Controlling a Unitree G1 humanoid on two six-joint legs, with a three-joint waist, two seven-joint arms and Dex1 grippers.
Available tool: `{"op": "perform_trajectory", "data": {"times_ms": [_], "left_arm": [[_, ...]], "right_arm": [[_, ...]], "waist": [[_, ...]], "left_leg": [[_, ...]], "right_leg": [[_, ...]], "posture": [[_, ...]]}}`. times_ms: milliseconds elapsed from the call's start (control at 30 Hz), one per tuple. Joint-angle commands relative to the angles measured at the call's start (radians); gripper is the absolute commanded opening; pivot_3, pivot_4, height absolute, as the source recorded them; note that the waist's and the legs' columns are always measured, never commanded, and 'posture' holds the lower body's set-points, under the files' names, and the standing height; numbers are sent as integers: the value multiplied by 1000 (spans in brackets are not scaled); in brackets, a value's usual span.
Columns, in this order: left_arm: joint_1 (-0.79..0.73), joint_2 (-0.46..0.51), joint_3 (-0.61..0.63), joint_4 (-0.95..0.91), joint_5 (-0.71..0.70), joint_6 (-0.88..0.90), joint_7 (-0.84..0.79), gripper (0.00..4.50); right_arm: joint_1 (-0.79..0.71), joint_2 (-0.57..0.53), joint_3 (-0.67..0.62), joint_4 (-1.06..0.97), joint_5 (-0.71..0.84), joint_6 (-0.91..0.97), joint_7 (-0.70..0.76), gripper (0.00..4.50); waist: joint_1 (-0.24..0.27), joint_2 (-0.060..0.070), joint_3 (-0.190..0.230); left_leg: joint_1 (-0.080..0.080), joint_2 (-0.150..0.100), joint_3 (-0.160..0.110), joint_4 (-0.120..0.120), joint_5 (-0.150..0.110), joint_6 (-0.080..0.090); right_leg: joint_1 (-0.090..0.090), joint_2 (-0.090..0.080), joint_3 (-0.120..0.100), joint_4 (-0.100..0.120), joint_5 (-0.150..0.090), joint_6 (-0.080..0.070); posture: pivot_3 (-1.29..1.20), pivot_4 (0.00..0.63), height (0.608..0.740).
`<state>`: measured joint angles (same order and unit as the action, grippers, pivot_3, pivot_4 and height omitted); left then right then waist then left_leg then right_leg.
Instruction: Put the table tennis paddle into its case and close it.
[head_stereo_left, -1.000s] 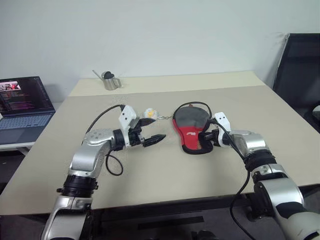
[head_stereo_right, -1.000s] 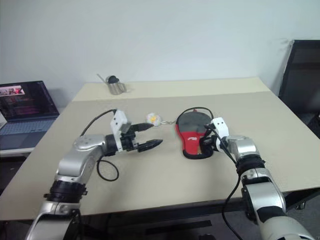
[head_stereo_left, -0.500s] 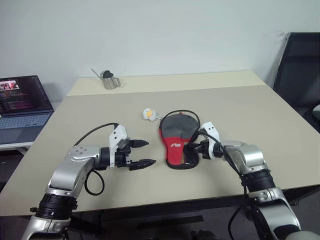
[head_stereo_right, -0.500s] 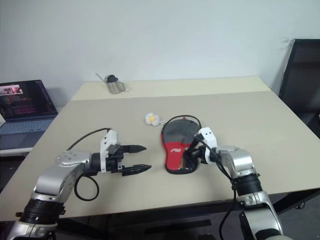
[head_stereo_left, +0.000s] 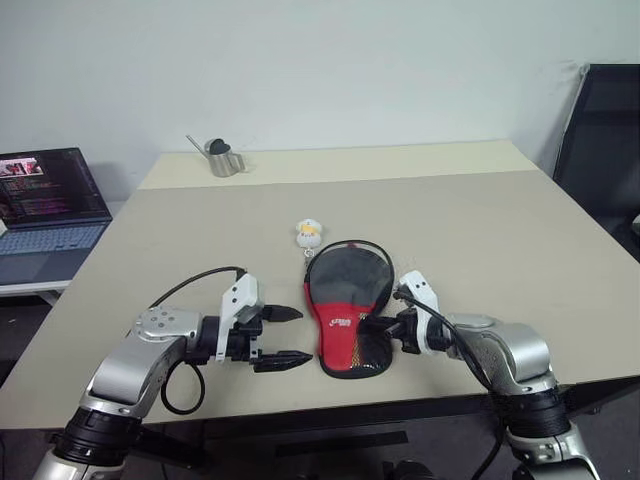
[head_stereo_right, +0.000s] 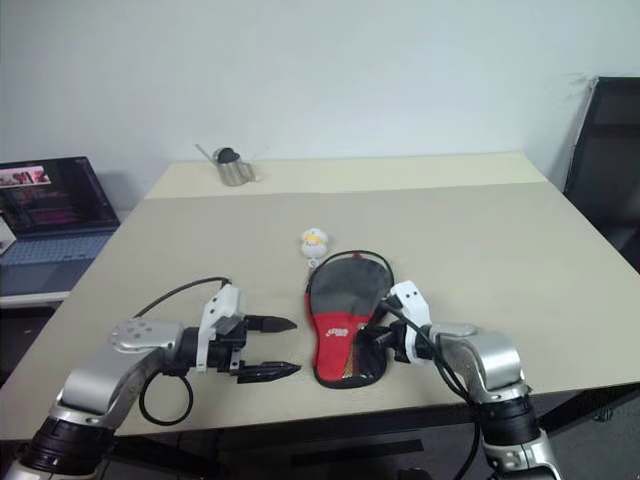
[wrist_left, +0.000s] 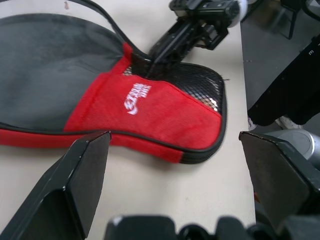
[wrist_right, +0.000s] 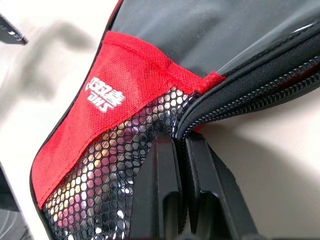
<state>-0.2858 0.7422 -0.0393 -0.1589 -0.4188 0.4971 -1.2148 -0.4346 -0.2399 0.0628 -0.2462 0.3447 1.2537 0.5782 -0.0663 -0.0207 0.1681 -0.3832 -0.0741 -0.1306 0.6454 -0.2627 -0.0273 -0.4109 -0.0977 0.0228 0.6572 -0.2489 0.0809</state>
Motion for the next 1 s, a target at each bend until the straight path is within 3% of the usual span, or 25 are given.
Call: {"op": "perform_trajectory", "data": {"times_ms": [33, 1000], "left_arm": [[1, 16, -2, -28, -15, -13, -18, 4500], [16, 14, -22, -4, 2, -65, -34, 4500]], "right_arm": [[43, 18, -11, -104, 64, 71, -23, 23], [161, 27, -98, -271, 138, 194, -204, 23]], "waist": [[8, 0, 0], [21, 0, 0]], "left_leg": [[0, 0, 0, 0, 0, 0], [0, 0, -1, 0, 0, 0]], "right_leg": [[0, 0, 0, 0, 0, 0], [2, 0, -3, -1, -1, 0]], "posture": [[0, 150, 740], [0, 150, 740]]}}
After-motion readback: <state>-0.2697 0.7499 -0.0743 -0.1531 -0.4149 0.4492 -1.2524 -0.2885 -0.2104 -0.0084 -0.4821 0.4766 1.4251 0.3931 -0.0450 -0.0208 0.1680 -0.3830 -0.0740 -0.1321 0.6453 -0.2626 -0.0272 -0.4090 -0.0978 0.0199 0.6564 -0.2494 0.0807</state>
